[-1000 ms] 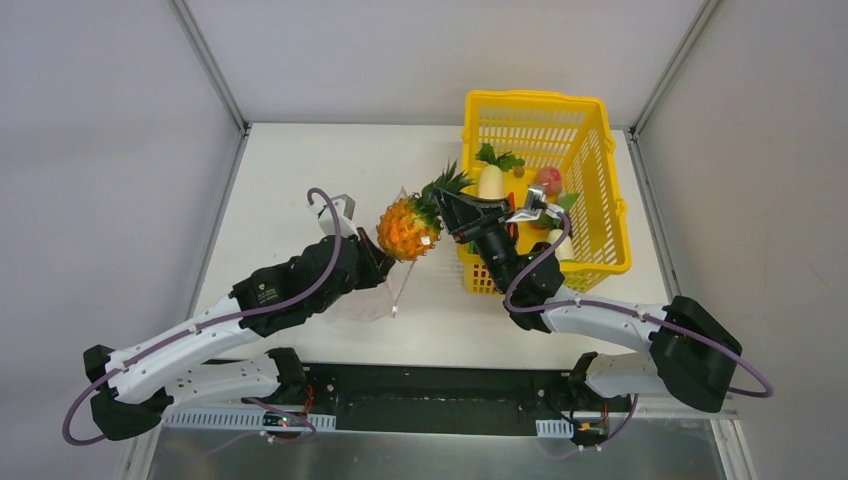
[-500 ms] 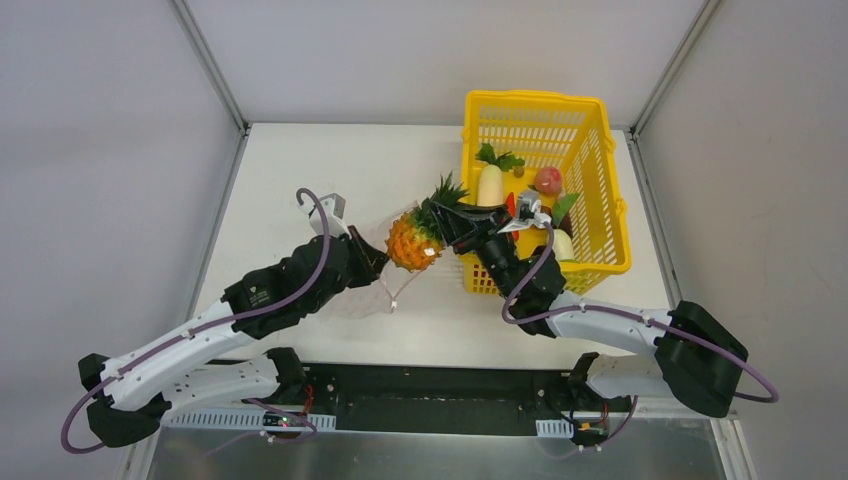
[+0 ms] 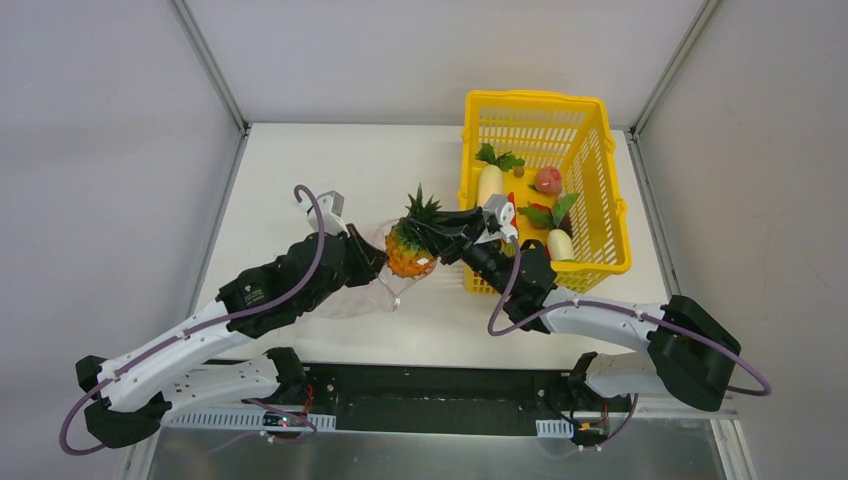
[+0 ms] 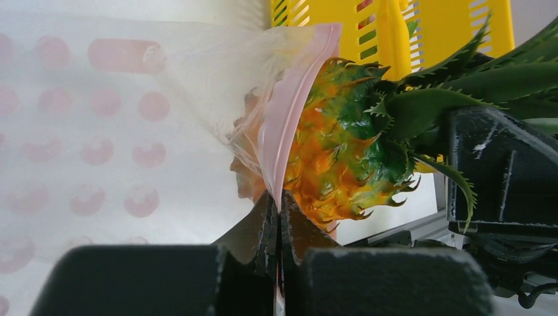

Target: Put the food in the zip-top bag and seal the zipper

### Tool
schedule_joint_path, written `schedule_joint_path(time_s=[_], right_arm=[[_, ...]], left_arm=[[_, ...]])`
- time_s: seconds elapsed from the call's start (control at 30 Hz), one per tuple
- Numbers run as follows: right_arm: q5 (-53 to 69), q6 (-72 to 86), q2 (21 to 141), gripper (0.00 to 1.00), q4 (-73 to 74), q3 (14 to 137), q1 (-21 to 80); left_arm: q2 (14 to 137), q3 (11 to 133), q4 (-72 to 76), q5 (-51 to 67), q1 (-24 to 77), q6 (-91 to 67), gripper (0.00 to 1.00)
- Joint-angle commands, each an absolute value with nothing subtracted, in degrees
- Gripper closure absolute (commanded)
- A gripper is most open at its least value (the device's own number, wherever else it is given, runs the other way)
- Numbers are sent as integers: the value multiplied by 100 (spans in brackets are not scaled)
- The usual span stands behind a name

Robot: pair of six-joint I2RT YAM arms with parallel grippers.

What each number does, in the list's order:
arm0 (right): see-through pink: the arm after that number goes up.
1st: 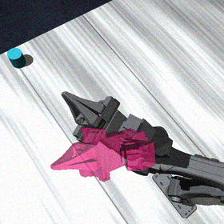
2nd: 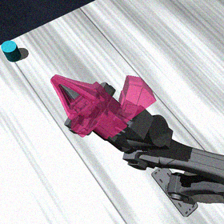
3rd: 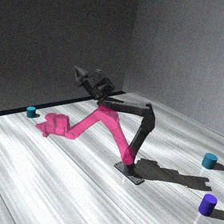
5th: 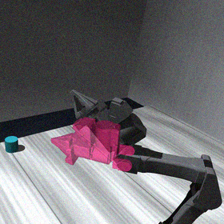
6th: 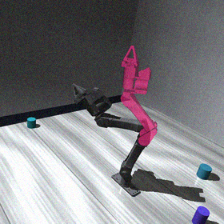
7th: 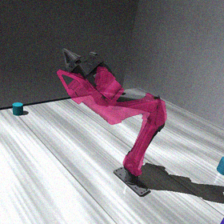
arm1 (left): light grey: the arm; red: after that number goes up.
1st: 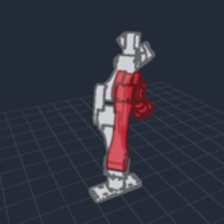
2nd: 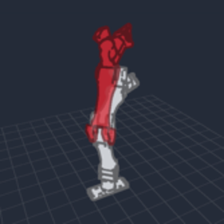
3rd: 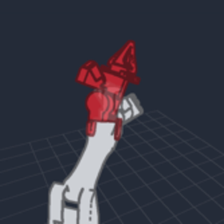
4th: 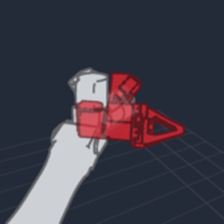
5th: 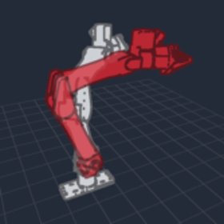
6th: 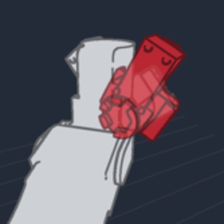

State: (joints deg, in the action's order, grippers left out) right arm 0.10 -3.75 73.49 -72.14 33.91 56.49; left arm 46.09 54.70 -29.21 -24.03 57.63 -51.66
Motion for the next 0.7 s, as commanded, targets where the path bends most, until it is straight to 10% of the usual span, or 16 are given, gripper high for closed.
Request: schedule_joint_path(time_s=[0.0,0.67], right_arm=[[-46,-329,7268,100,-7645,3773,5681],[-1861,346,7582,100,-9668,3241,5875]], left_arm=[[4558,5659,-2774,-2396,5703,-5152,100],[4341,5377,-2105,-1850,5557,-5396,100]])
